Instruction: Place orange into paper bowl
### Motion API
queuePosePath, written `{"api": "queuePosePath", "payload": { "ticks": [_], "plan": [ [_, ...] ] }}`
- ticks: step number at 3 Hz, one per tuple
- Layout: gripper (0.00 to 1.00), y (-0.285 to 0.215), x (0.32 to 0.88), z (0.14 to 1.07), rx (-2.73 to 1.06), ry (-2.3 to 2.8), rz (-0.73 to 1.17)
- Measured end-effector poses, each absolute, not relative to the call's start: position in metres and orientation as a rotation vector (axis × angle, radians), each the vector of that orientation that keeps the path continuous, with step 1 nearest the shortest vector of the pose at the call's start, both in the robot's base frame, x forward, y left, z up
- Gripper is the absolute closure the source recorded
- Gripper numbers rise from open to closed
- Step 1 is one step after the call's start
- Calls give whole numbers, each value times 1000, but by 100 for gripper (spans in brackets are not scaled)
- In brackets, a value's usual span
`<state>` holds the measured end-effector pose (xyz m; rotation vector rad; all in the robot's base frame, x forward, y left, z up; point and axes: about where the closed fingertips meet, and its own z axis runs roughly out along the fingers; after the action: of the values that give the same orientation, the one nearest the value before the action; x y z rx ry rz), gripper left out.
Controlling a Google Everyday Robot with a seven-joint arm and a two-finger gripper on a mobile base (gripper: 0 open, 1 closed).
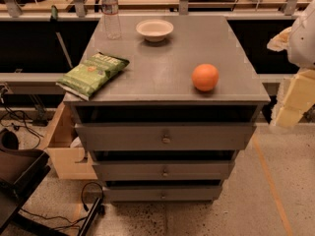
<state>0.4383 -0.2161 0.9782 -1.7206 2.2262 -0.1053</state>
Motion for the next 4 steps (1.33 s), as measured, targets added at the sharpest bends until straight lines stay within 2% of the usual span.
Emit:
{"api": "queuePosePath", "payload": {
  "ticks": [1,2,4],
  "plan": [
    [0,-216,440,979,-1714,2221,-104],
    [0,-213,466,987,-1607,2128,-77],
    [0,-207,540,985,-1305,1854,123]
  ]
}}
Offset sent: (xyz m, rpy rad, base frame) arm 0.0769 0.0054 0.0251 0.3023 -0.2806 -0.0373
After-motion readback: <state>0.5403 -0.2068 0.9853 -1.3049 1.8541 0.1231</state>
